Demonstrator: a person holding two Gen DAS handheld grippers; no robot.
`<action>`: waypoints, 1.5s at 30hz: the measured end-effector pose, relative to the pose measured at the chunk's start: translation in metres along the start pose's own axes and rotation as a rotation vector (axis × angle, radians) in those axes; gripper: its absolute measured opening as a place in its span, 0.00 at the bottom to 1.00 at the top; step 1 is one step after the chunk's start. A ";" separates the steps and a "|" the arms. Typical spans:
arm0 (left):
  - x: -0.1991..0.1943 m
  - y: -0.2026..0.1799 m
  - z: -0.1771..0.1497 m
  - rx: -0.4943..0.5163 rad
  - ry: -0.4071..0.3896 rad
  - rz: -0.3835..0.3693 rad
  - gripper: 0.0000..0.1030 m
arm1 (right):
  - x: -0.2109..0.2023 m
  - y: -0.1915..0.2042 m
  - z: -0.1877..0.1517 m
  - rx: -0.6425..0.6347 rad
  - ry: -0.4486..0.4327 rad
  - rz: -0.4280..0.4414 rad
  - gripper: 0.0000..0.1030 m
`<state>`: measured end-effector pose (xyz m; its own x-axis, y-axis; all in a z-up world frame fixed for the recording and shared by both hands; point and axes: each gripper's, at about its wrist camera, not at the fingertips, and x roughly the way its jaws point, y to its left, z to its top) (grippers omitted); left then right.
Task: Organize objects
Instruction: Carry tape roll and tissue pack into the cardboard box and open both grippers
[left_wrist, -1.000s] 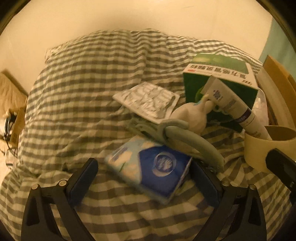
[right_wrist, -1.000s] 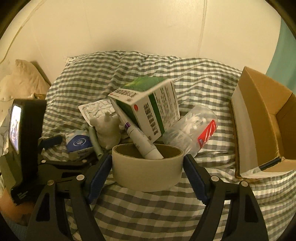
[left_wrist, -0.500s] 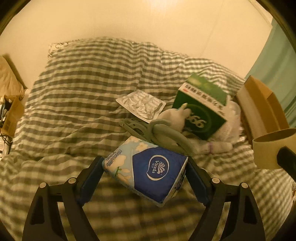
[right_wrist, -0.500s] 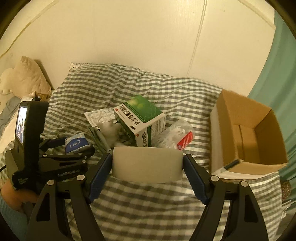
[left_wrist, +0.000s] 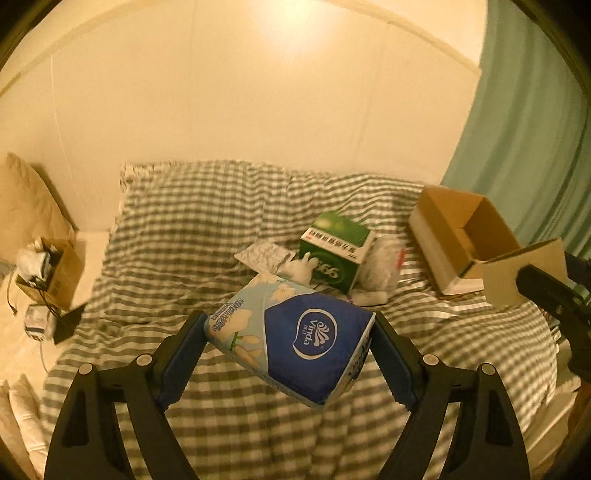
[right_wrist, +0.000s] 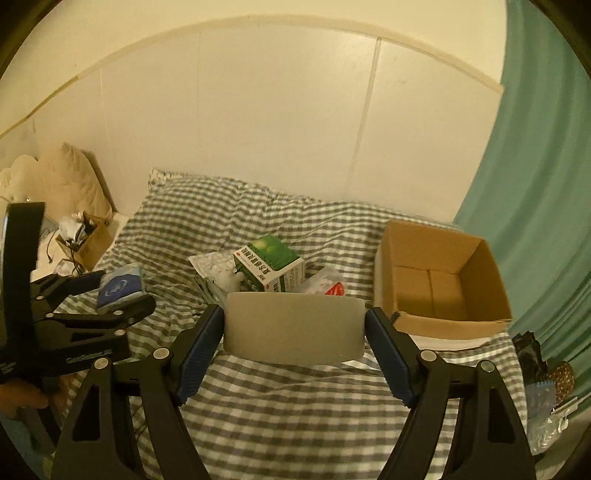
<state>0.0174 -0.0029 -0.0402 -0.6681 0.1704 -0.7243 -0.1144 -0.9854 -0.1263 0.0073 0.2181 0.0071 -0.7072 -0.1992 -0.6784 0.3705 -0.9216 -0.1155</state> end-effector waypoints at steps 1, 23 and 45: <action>-0.010 -0.003 0.000 0.008 -0.017 0.003 0.85 | -0.007 -0.001 0.000 0.002 -0.011 -0.002 0.76; 0.001 -0.169 0.111 0.202 -0.156 -0.158 0.85 | -0.051 -0.135 0.093 -0.036 -0.125 -0.140 0.76; 0.142 -0.263 0.109 0.314 -0.021 -0.237 1.00 | 0.086 -0.268 0.075 0.218 0.103 -0.131 0.95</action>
<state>-0.1276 0.2804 -0.0355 -0.6105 0.3963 -0.6858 -0.4842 -0.8719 -0.0728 -0.1982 0.4224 0.0341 -0.6716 -0.0487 -0.7393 0.1331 -0.9895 -0.0557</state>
